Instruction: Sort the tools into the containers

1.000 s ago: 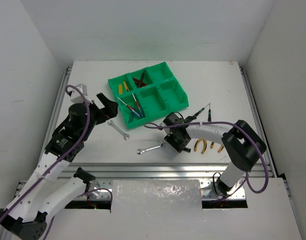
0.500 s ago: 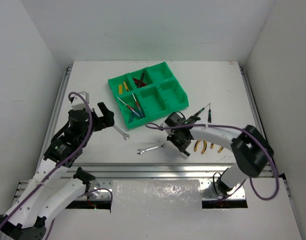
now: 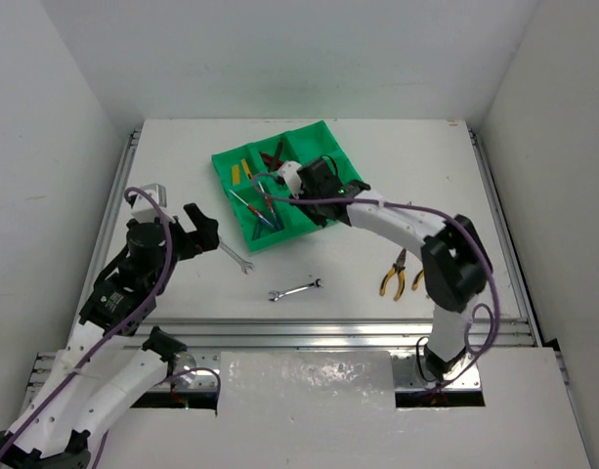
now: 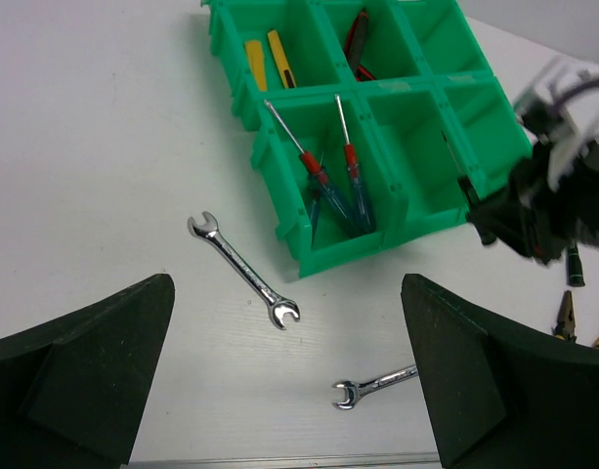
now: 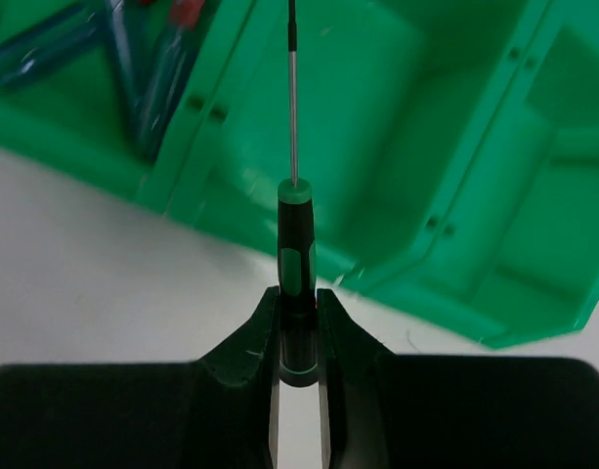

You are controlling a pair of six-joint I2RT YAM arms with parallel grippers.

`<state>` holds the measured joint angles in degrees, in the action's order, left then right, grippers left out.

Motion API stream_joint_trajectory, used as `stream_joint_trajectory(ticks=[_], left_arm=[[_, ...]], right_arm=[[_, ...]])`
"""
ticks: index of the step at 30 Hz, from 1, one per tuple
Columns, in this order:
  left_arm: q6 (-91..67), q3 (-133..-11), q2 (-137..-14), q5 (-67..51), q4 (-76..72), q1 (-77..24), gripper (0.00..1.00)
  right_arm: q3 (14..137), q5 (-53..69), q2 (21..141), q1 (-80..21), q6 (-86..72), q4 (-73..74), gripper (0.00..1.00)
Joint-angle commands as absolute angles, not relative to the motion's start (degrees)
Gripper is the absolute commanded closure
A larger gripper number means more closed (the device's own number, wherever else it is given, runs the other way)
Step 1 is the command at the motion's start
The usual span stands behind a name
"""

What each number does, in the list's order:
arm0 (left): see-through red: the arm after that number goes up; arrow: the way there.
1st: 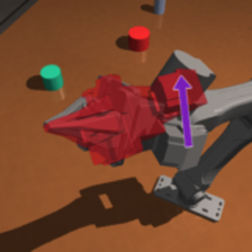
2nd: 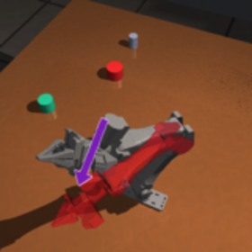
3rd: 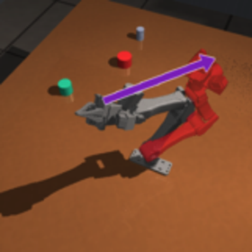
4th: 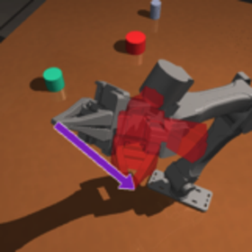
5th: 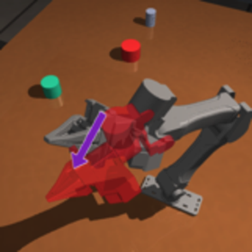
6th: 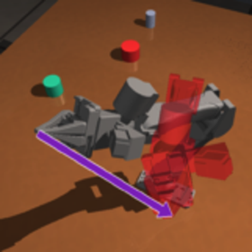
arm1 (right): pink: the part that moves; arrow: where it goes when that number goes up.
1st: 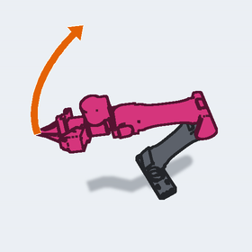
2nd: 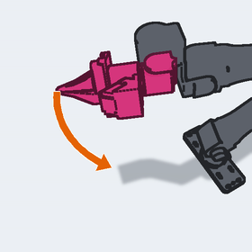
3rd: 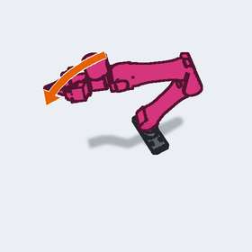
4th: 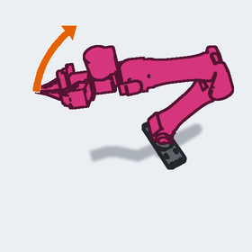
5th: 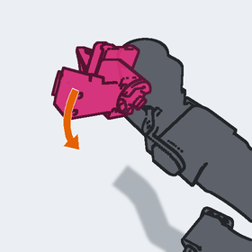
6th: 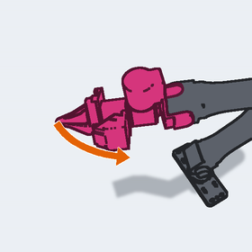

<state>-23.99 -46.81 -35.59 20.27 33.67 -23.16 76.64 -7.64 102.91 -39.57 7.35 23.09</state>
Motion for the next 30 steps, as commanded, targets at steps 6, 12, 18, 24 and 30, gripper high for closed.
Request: stream_joint_trajectory(ticks=[6, 12, 18, 24, 30], left_arm=[[-22.9, -46.5, -33.7, 19.8, 31.6, -22.0, 0.00], [-22.3, -46.4, -34.1, 18.2, 31.1, -21.3, 0.00], [-22.1, -46.3, -33.8, 17.5, 30.9, -20.7, 0.00], [-21.9, -46.3, -34.3, 16.7, 30.7, -20.0, 0.00], [-21.9, -46.2, -34.5, 16.4, 30.6, -19.8, 0.00]], right_arm=[[98.9, -8.2, 118.7, -35.0, 14.1, 23.6, 0.86], [103.4, -10.3, 118.8, -33.6, 11.7, 25.1, 0.29], [90.5, -12.4, 105.0, -22.0, -15.0, 24.7, 0.02], [81.5, -19.7, 103.4, -14.8, -28.7, 24.9, 0.01], [85.3, -28.0, 111.3, -13.7, -34.5, 31.6, 0.13]])
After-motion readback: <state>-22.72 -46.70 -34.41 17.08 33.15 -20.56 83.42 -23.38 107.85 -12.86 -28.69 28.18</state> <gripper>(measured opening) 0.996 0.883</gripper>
